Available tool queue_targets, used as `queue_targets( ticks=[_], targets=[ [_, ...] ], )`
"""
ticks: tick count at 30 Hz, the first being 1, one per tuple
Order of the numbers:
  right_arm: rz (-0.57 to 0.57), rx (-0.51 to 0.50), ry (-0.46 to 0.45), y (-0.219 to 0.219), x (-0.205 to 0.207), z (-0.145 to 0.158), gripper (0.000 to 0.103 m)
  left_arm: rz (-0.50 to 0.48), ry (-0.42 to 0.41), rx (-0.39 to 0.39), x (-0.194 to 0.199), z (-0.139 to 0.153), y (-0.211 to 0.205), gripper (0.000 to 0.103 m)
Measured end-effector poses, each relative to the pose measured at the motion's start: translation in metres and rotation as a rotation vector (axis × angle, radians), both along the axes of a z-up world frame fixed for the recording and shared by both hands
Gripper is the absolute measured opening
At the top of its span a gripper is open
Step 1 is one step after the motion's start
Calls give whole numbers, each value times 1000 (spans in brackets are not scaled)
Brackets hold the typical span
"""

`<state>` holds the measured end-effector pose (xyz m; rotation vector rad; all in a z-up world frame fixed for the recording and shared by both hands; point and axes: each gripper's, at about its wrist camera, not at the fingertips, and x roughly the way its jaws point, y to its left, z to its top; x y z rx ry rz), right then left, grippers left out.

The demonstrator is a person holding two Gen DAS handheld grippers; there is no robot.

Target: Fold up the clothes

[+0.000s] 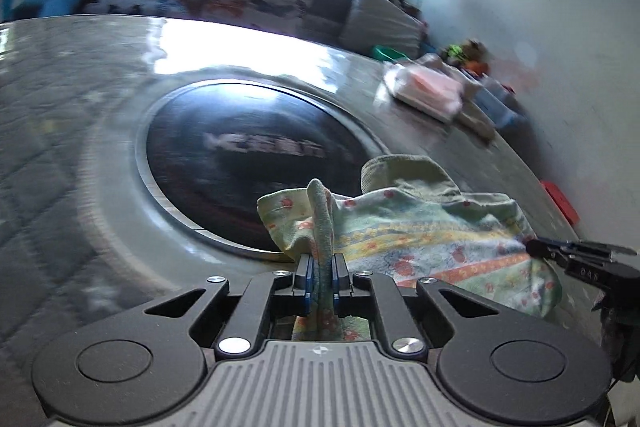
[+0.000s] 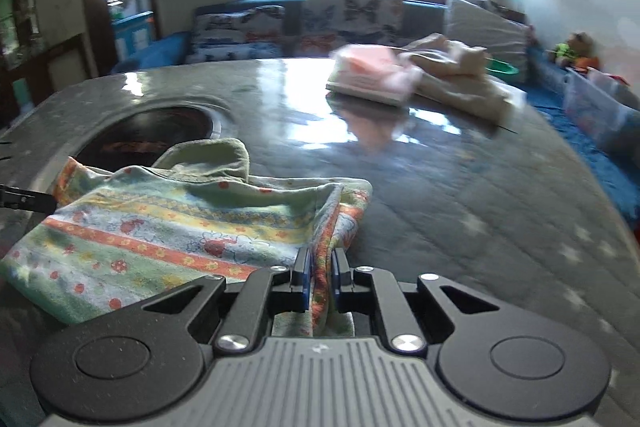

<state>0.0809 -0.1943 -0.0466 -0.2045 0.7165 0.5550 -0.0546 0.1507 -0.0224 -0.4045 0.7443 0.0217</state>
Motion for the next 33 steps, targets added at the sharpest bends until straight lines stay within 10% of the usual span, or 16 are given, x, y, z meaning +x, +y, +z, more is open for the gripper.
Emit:
queue_targets(
  ticks=[11,20,33],
  targets=[
    [-3,-52,-65,-3,-12,11,20,15,18,10,-10,6,-2,39],
    [282,-26,-144,46,-63,44,45,24,59,-25,-18,-1,-6,39],
    [634,-97,-163,130,-123,37,57,-24,62,-65,-11,7,-8,7]
  ],
)
